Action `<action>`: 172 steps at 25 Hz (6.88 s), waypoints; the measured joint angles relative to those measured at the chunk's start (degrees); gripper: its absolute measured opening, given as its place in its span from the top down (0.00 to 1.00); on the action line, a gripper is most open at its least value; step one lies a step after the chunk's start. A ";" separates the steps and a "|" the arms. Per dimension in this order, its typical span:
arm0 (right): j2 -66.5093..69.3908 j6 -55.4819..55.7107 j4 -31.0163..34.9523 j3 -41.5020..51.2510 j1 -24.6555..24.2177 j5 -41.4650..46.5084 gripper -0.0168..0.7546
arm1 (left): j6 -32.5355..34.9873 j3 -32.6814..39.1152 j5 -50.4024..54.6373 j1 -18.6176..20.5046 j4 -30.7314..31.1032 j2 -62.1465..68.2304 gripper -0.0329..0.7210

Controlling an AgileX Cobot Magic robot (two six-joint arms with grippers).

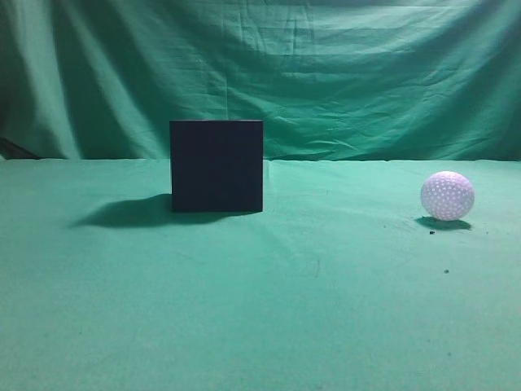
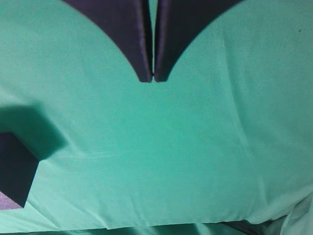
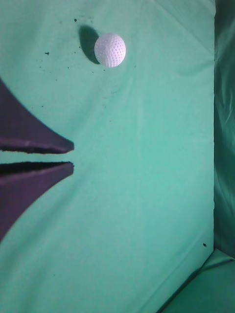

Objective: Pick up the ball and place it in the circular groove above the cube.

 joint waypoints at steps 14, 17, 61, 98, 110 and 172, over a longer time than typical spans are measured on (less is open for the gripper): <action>0.00 0.00 0.00 0.00 0.00 0.00 0.92 | 0.00 0.00 0.00 0.00 0.00 0.00 0.96; 0.00 -0.98 -0.41 0.00 0.00 0.00 0.92 | 0.00 0.00 0.00 0.00 0.00 0.00 0.96; 37.85 17.71 2.95 -19.96 0.00 -20.13 0.92 | 0.00 0.00 0.00 0.00 0.00 0.00 0.96; 98.60 4.19 1.58 -62.79 19.89 21.95 0.30 | 0.00 0.00 0.00 0.00 0.00 0.00 0.96; 102.94 3.59 2.27 -63.13 19.89 17.33 0.40 | 0.00 0.00 0.00 0.00 0.00 0.00 0.96; 104.17 3.06 -4.12 -104.41 34.70 47.51 0.92 | 0.00 0.00 0.00 0.00 0.00 0.00 0.96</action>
